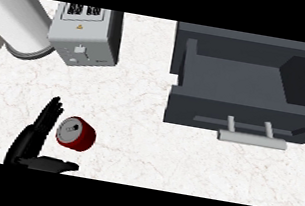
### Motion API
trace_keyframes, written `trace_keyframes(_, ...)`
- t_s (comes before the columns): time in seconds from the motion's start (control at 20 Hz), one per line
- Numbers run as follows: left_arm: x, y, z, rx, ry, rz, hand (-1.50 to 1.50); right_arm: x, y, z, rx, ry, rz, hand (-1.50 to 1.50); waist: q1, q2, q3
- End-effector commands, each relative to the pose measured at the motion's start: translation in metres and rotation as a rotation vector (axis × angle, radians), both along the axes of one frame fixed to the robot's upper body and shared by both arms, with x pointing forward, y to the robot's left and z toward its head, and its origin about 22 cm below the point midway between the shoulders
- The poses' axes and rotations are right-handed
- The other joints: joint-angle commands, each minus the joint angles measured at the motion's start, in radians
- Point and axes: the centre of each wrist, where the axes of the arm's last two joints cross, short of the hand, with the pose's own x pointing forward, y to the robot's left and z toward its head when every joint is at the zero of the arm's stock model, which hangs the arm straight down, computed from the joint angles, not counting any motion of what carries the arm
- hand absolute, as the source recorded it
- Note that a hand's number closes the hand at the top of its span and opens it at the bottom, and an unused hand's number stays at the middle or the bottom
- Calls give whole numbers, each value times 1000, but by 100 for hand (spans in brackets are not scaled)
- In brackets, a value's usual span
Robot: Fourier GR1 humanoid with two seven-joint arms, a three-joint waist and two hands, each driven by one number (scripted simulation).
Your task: Pick up the can, place it into the drawer and close the drawer
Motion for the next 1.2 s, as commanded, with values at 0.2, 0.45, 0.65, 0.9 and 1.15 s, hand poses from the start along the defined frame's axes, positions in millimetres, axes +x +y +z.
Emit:
trace_keyframes(0.2, 14, 0, -2, -12, -4, -17, -150, -2, 1, -3, 1, 0, 2, -150, 1, 0, 0)
trace_keyframes(0.45, 23, -15, -2, 2, -28, -5, -150, -1, -3, 12, 5, 13, -18, -150, 1, 0, 0)
trace_keyframes(0.65, 33, -30, 7, -23, 0, -26, -150, 3, -1, 3, 22, -23, -19, -150, 2, 0, 0)
trace_keyframes(0.9, 28, -31, -12, -25, -1, -35, -150, -24, -5, 17, 5, -10, -9, -150, -1, -1, 0)
trace_keyframes(1.15, 27, -50, -21, -26, -6, -80, -150, -3, -2, -3, 6, -14, -4, -150, 0, 0, 0)
